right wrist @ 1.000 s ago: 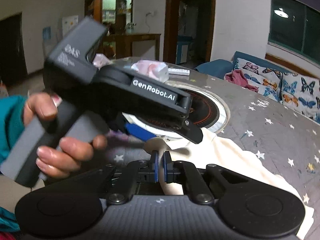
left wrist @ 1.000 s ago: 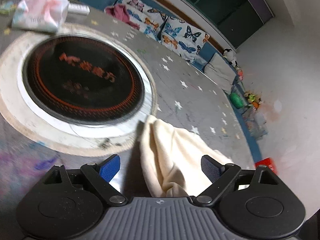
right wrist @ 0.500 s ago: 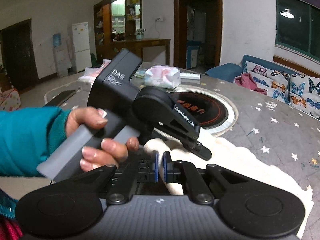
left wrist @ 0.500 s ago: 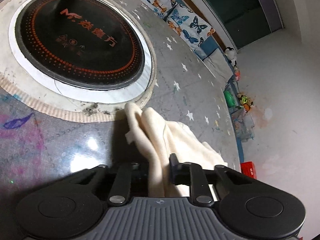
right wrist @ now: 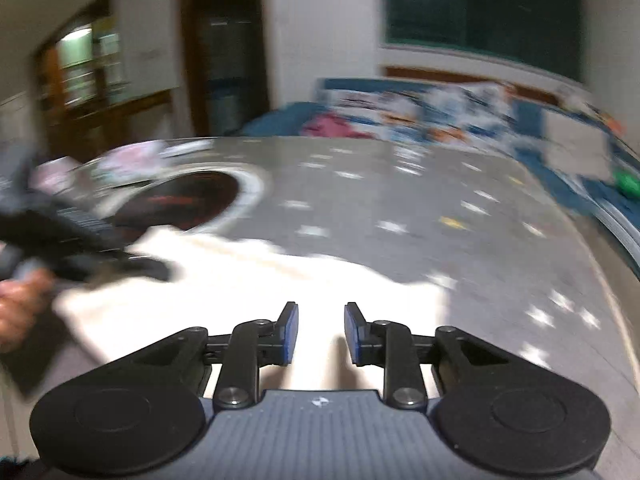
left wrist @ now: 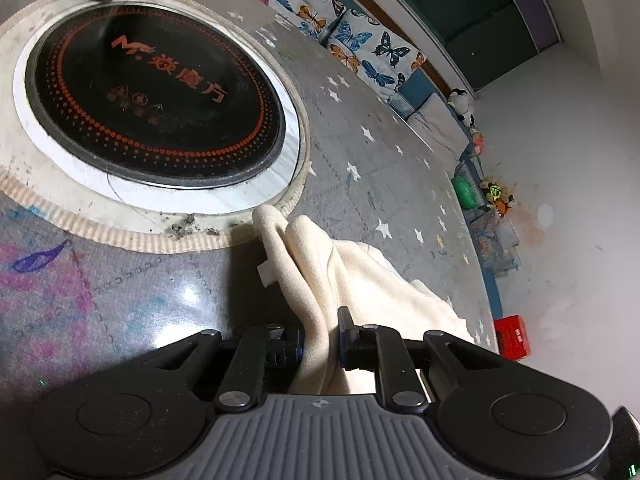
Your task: Fold clothes
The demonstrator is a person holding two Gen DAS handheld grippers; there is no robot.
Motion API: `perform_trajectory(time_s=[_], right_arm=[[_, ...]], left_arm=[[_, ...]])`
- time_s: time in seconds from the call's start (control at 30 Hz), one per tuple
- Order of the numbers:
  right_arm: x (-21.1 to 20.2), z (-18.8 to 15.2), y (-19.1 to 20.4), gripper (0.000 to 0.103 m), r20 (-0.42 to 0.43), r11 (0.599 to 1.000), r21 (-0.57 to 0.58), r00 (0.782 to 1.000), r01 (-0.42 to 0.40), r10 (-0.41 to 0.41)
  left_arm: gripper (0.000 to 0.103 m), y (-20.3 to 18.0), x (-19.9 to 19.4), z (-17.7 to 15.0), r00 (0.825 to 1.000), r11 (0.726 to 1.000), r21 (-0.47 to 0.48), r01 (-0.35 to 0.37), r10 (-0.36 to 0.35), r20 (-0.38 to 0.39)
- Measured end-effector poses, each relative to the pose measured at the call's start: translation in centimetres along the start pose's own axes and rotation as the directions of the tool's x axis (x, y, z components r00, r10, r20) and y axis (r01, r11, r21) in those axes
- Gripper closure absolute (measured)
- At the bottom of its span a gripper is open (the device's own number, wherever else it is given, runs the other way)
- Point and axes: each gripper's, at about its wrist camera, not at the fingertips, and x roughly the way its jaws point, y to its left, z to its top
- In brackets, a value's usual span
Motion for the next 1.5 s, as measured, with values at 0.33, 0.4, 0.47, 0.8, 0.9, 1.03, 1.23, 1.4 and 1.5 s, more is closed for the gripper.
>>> perform_trajectory(time_s=[0.33,0.4,0.47,0.8,0.9,1.03,1.23,1.4,1.5], right_arm=[[1.2,-1.8,-6.8,0.066,-0.013,0.974,0.224,0.999,0.040,-0.038],[1.4,-2.0,-7.1,0.066,-0.015,0.970,0.244,1.000,0.023,-0.020],[1.7,-2.0,-6.9,0.067,-0.011,0.969,0.247,1.000,0.008,-0.006],[1.3,-1.5,-5.7,0.091,0.001,0.971,0.236,1.000,-0.027,0.027],[0.7,-1.2,-5.4,0.091,0.019,0.973,0.228,1.000,-0.023,0.019],[-0.1,-0.9,-5.0,0.092,0.039,0.976,0.216,0.999,-0.020,0.011],[0.7,-1.1,-5.1,0.092,0.011,0.976,0.219,1.000,-0.012,0.010],[1.3,-1.6,-5.7,0.084,-0.002,0.969,0.245,1.000,-0.016,0.017],[1.3,-1.8,-5.9,0.077,0.002,0.968,0.251,1.000,-0.018,0.018]], left_arm=[[0.087,-0.4,0.1,0.1,1.000,0.999,0.038,-0.021,0.021,0.005],[0.087,-0.5,0.1,0.1,1.000,0.999,0.044,-0.025,0.024,0.007],[0.087,-0.6,0.2,0.1,1.000,0.998,0.050,-0.028,0.028,0.009],[0.087,-1.1,0.2,0.2,0.998,0.994,0.086,-0.060,0.059,0.022],[0.087,-1.5,0.1,0.2,0.997,0.991,0.110,-0.075,0.072,0.031],[0.087,-2.1,-0.1,0.2,0.996,0.987,0.138,-0.085,0.080,0.041],[0.087,-2.1,0.1,0.2,0.994,0.982,0.159,-0.106,0.100,0.045],[0.086,-1.9,0.2,0.3,0.994,0.981,0.161,-0.110,0.105,0.041],[0.086,-1.8,0.2,0.3,0.994,0.980,0.164,-0.110,0.105,0.041]])
